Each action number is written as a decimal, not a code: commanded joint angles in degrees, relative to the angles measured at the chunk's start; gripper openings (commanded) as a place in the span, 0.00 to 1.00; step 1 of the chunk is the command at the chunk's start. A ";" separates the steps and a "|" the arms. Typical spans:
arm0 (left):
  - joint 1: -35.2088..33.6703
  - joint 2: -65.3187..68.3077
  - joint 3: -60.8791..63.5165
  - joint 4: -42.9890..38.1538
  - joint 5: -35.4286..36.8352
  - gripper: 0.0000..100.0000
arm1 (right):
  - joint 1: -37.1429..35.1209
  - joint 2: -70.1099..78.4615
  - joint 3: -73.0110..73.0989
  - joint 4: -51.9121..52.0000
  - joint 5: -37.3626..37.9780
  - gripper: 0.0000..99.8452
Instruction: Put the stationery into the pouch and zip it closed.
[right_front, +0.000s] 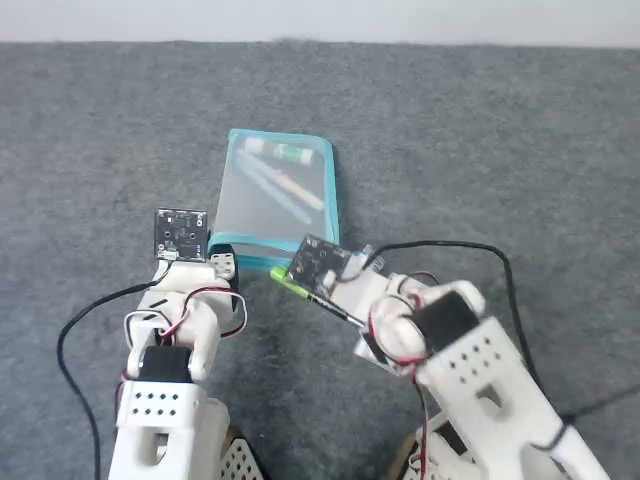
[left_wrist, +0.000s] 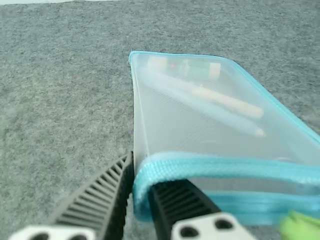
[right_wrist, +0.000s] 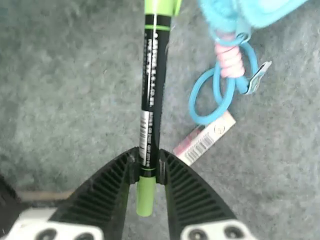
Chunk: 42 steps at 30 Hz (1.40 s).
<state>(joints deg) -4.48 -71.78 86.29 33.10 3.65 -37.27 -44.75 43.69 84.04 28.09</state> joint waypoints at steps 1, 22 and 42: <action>0.53 -1.85 -0.22 -1.93 -0.53 0.01 | -0.48 6.46 -4.75 -3.30 -2.99 0.01; 9.76 -1.76 1.80 -1.93 -0.70 0.01 | -0.40 52.35 -59.08 11.74 -19.60 0.01; 12.75 -1.85 2.59 -2.20 -5.63 0.01 | 0.04 54.55 -78.59 18.95 -19.60 0.16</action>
<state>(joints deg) 6.51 -71.87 88.84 32.31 -0.92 -37.71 17.41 -31.91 100.92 7.34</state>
